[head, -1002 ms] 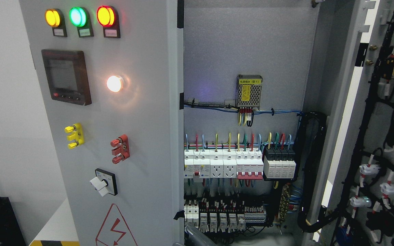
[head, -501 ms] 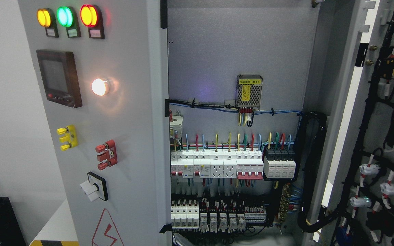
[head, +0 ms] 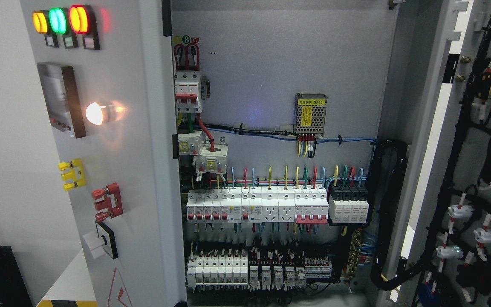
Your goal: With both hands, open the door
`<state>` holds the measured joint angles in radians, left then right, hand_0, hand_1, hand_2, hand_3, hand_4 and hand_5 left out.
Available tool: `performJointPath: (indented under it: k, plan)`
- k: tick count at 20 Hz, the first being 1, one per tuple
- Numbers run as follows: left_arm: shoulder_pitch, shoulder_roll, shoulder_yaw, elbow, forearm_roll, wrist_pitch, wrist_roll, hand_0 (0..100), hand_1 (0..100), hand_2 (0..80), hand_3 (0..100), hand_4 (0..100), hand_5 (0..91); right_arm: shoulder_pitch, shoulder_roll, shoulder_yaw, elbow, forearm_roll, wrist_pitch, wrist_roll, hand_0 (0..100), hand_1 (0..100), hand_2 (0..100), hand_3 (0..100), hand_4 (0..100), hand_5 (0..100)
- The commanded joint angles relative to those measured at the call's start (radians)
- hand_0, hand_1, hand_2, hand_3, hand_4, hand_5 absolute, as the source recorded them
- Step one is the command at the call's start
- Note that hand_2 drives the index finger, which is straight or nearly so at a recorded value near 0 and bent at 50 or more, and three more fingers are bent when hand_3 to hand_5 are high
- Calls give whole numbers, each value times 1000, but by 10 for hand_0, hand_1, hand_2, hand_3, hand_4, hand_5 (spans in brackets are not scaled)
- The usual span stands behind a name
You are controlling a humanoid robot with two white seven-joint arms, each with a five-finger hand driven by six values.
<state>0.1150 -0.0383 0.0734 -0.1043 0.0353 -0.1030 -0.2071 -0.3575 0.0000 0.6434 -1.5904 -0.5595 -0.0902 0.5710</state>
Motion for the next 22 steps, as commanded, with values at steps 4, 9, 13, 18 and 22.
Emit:
performJointPath:
  k: [4,9,13,18,22]
  plan:
    - [0,0,0,0,0,0,0,120,389,0,0,0,0,0,9,105,-39,0,32,0,120,389,0,0,0,0]
    - [0,0,0,0,0,0,0,120,389,0,0,0,0,-29,31,133,-36,1,66,-13,120,389,0,0,0,0]
    - [0,0,0,0,0,0,0,120,389,0,0,0,0,-49,66,147,-34,3,112,-39,120,389,0,0,0,0]
    - [0,0,0,0,0,0,0,120,389,0,0,0,0,-54,123,170,-33,6,156,-69,120,389,0,0,0,0]
    - [0,0,0,0,0,0,0,120,389,0,0,0,0,-52,129,199,-33,10,156,-77,120,389,0,0,0,0]
